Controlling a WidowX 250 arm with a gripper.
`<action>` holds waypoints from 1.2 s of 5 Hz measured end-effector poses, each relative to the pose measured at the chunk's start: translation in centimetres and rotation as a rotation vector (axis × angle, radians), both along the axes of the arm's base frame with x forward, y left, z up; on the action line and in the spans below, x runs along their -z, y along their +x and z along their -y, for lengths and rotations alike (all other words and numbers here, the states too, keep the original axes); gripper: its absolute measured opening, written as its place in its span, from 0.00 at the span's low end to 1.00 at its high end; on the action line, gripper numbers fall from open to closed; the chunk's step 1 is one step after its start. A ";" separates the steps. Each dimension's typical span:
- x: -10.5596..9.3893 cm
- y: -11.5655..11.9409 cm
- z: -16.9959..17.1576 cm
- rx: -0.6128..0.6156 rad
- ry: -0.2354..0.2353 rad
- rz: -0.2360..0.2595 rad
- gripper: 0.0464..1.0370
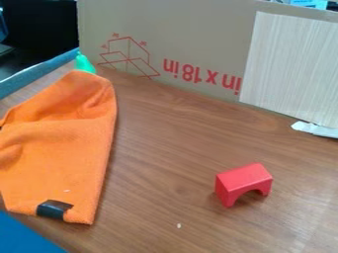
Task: Unfold the cloth from bottom left to top right
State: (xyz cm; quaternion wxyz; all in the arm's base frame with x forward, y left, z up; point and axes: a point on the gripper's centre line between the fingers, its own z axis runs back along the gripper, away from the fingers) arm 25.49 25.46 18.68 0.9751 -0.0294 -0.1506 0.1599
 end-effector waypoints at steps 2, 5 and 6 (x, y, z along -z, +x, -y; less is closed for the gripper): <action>2.5 -0.1 -0.4 -0.020 -0.014 -0.029 0.96; 7.5 -2.3 -2.2 -0.063 0.034 -0.043 0.96; 9.0 -3.8 -2.5 -0.063 0.036 -0.054 0.96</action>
